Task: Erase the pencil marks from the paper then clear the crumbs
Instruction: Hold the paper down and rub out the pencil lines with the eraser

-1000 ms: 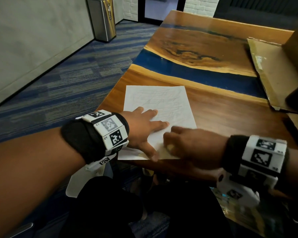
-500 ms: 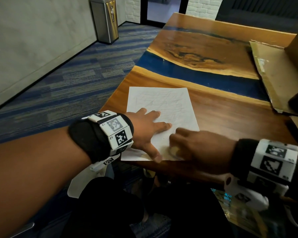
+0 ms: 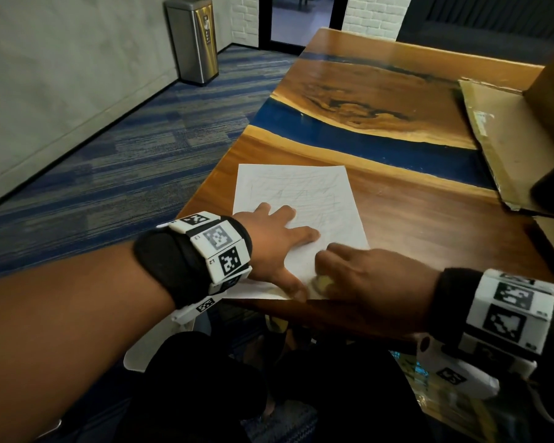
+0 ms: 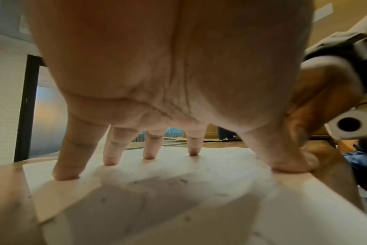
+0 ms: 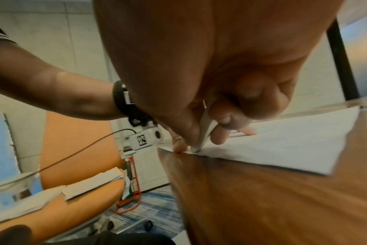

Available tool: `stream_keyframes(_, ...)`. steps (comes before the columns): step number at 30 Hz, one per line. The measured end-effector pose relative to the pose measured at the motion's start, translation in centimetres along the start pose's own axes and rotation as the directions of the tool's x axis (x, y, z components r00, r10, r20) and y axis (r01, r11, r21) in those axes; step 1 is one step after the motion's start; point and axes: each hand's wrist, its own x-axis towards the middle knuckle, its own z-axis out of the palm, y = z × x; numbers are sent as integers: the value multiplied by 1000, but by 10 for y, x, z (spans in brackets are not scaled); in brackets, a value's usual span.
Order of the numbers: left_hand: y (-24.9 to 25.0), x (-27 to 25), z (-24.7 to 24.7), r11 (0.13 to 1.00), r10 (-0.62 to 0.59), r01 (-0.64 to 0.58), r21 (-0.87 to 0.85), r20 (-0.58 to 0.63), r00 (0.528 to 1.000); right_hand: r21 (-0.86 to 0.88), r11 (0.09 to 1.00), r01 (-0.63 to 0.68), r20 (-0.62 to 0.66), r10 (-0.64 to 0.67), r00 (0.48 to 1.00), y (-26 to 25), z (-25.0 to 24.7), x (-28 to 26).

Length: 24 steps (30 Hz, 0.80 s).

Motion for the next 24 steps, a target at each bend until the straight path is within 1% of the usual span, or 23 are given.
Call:
stream_keyframes(1, 0, 0, 0, 1000, -3, 3, 1, 7, 1000, 21, 999, 38, 6, -39, 999, -4, 1, -2)
stream_keyframes(2, 0, 0, -1, 1000, -4, 4, 4, 15, 1000, 26, 999, 29, 30, -30, 999, -3, 0, -2)
stream_keyframes(3, 0, 0, -1, 1000, -5, 4, 8, 21, 1000, 15, 1000, -16, 50, 15, 999, 5, -2, 1)
stream_keyframes(4, 0, -1, -1, 1000, -4, 3, 13, 24, 1000, -2, 996, -94, 55, 94, 994, 14, -5, 4)
stream_keyframes(5, 0, -1, -1, 1000, -5, 4, 19, 23, 1000, -7, 986, -168, 34, 169, 985, 22, -7, 6)
stream_keyframes(6, 0, -1, -1, 1000, -5, 4, 24, 21, 1000, -1, 976, -217, 17, 217, 976, 28, -8, 8)
stream_keyframes(7, 0, -1, 0, 1000, -3, 2, 25, 17, 1000, 10, 975, -222, 16, 222, 975, 27, -8, 8)
stream_keyframes(8, 0, -1, 0, 1000, -1, 0, 24, 14, 1000, 17, 985, -169, 19, 169, 986, 19, -6, 9)
stream_keyframes(9, -1, -1, 0, 1000, -1, 0, 24, 14, 1000, 15, 997, -79, 33, 79, 996, 8, -3, 8)
stream_keyframes(10, -1, -1, 0, 1000, -1, 0, 25, 17, 1000, 28, 1000, 15, 51, -16, 999, -3, 1, 6)
stream_keyframes(11, -2, -1, -1, 1000, 1, -1, 25, 20, 1000, 42, 997, 59, 64, -61, 996, -7, 2, 7)
stream_keyframes(12, -2, -1, -1, 1000, 5, -5, 22, 21, 1000, 44, 999, 30, 65, -32, 997, -3, -2, 10)
stream_keyframes(15, -1, -2, 0, 1000, 12, -12, 25, 18, 1000, 20, 983, -185, 22, 184, 983, 26, -10, 21)
stream_keyframes(16, -1, -2, 1, 1000, 11, -11, 26, 17, 1000, 21, 979, -201, 8, 201, 980, 28, -9, 21)
stream_keyframes(17, -1, -2, 1, 1000, 11, -11, 25, 15, 1000, 21, 987, -162, 5, 162, 987, 23, -8, 20)
stream_keyframes(18, -2, -2, 1, 1000, 9, -10, 21, 17, 1000, 23, 996, -88, 21, 88, 996, 14, -6, 18)
stream_keyframes(19, -3, -2, 0, 1000, 7, -8, 17, 21, 1000, 20, 1000, 1, 51, -2, 999, 4, -4, 16)
stream_keyframes(20, -3, -2, 0, 1000, 8, -8, 13, 27, 1000, 25, 999, 44, 81, -46, 996, -1, -1, 14)
stream_keyframes(21, -3, -2, -1, 1000, 9, -10, 8, 28, 1000, 30, 1000, 6, 95, -9, 995, 3, -4, 14)
stream_keyframes(22, -2, -1, -1, 1000, 11, -11, 8, 28, 1000, 46, 995, -85, 91, 80, 993, 12, -8, 17)
stream_keyframes(24, -1, -1, -2, 1000, 4, -5, 28, 33, 999, 65, 963, -263, 64, 259, 964, 35, -12, 22)
